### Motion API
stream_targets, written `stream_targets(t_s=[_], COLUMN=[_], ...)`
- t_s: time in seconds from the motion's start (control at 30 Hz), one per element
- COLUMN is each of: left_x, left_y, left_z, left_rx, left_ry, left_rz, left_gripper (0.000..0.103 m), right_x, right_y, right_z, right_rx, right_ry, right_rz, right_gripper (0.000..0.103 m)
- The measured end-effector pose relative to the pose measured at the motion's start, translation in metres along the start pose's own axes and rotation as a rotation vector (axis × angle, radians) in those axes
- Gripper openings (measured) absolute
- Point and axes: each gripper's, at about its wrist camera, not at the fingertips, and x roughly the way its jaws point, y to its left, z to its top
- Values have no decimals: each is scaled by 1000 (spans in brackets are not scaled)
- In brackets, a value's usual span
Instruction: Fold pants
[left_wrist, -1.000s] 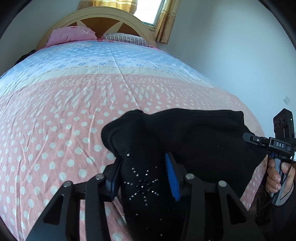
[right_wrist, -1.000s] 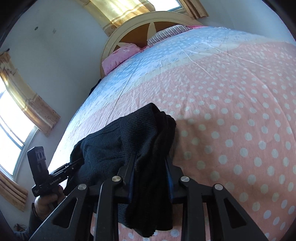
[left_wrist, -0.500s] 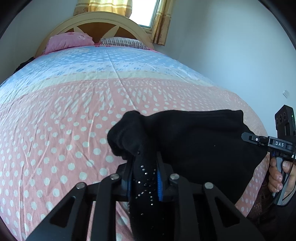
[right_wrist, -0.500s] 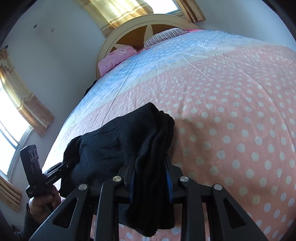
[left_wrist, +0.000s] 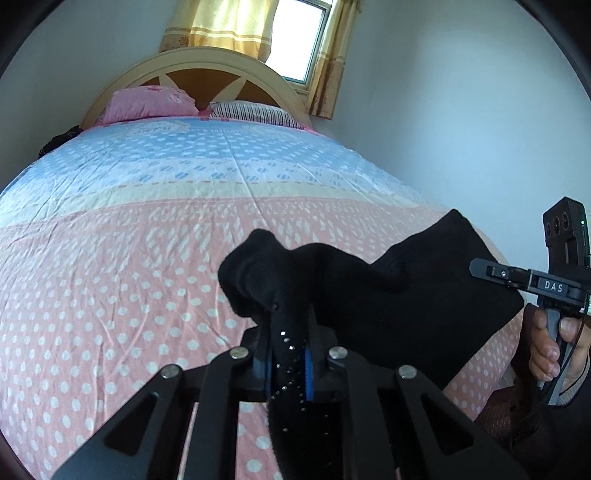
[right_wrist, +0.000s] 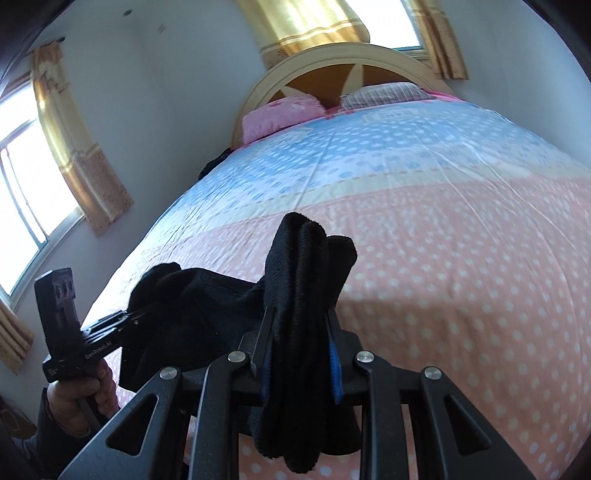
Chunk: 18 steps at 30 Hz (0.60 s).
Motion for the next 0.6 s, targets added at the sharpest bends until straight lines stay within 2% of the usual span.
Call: stream_targets(t_s=[0.2, 0.37, 0.6], left_x=[-38, -66, -95], left_y=[35, 72, 131], left_z=[8, 6, -7], left_rx=[-45, -90, -172], left_ry=[-53, -82, -88], left_rz=[75, 173, 321], left_gripper=[12, 12, 12], right_x=[39, 91, 148], right_y=[37, 80, 141], right_z=[27, 46, 53], right_rx=[-60, -138, -217], right_ry=[39, 90, 140], right_rz=[85, 176, 280], right_gripper=[24, 24, 24])
